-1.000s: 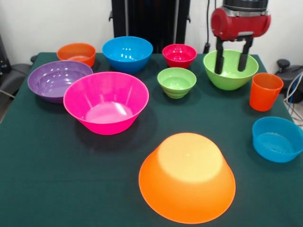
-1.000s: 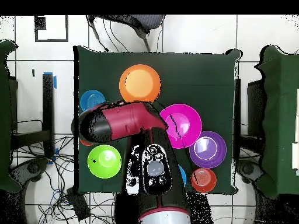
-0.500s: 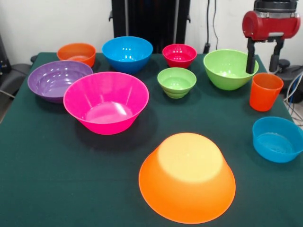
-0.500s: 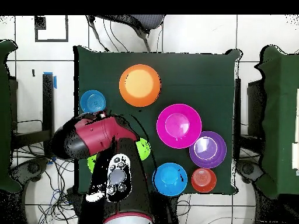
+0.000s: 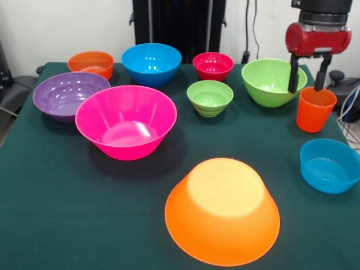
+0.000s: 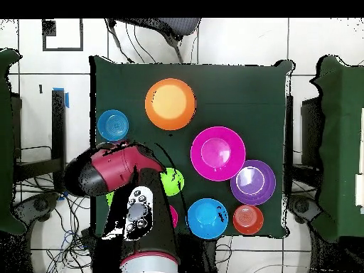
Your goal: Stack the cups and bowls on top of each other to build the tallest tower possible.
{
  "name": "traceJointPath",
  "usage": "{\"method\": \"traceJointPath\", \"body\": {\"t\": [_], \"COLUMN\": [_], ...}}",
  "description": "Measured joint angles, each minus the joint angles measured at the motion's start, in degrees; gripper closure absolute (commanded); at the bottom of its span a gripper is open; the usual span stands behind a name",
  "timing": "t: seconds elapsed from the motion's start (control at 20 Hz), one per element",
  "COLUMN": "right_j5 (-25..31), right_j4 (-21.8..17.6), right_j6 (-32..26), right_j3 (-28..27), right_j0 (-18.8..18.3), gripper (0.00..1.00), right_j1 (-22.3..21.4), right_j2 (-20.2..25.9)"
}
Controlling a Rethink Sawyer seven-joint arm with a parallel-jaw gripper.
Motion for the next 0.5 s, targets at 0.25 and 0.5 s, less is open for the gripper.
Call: {"method": "traceJointPath", "body": {"t": [0.25, 0.5], "right_j5": [-0.76, -1.34], "right_j4": [0.01, 0.02], "right_j6": [0.00, 0.00], "right_j3": [-0.07, -0.17], "right_j0": [1.18, 2.05], "gripper": [0.00, 0.00], "right_j1": [2.94, 5.64], "right_j2": [-2.25, -4.18]}}
